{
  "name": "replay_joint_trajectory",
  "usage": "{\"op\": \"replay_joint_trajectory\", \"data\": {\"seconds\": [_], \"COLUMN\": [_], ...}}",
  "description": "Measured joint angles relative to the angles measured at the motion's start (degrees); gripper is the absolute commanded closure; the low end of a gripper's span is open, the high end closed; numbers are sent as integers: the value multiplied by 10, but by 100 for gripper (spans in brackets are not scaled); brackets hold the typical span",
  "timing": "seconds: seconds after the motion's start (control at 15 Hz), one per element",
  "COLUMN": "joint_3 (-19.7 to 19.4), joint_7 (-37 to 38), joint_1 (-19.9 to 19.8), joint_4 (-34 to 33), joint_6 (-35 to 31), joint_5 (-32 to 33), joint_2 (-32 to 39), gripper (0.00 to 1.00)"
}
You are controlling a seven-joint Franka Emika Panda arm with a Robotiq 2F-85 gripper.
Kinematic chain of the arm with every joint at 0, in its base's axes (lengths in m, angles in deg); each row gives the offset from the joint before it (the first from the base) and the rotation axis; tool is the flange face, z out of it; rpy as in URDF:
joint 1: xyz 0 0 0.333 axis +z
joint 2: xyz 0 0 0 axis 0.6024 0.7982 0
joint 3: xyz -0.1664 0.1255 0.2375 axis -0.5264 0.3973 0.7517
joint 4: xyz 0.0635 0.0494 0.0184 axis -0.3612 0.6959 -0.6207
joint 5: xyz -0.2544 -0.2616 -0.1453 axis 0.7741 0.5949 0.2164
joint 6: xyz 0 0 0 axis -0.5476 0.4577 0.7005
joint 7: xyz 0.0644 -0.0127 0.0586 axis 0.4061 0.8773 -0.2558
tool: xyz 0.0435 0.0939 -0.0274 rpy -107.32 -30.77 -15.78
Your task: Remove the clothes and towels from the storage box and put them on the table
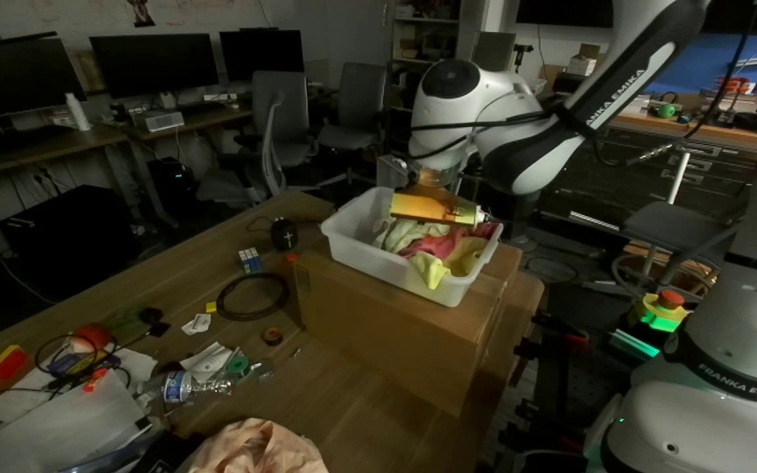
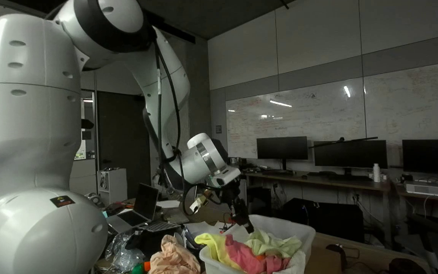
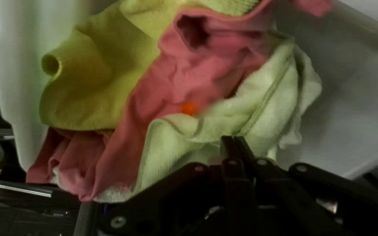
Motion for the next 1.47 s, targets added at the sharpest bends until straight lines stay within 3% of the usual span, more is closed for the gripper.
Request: {"op": "replay_joint_trajectory", "data": {"seconds": [0.33, 0.6, 0.93, 1.2, 1.47], "joint_3": [44, 94, 140, 178, 203], "joint_7": [104, 152, 151, 133, 101], "joint_1": [0, 1, 18, 36, 40], "joint_4": [49, 71, 64, 28, -25], "joint_6": [47, 87, 167, 247, 283], "joint_5": [57, 53, 9, -27, -47], "joint_2": [-160, -284, -406, -464, -468], "gripper": [99, 99, 99, 99, 99]}}
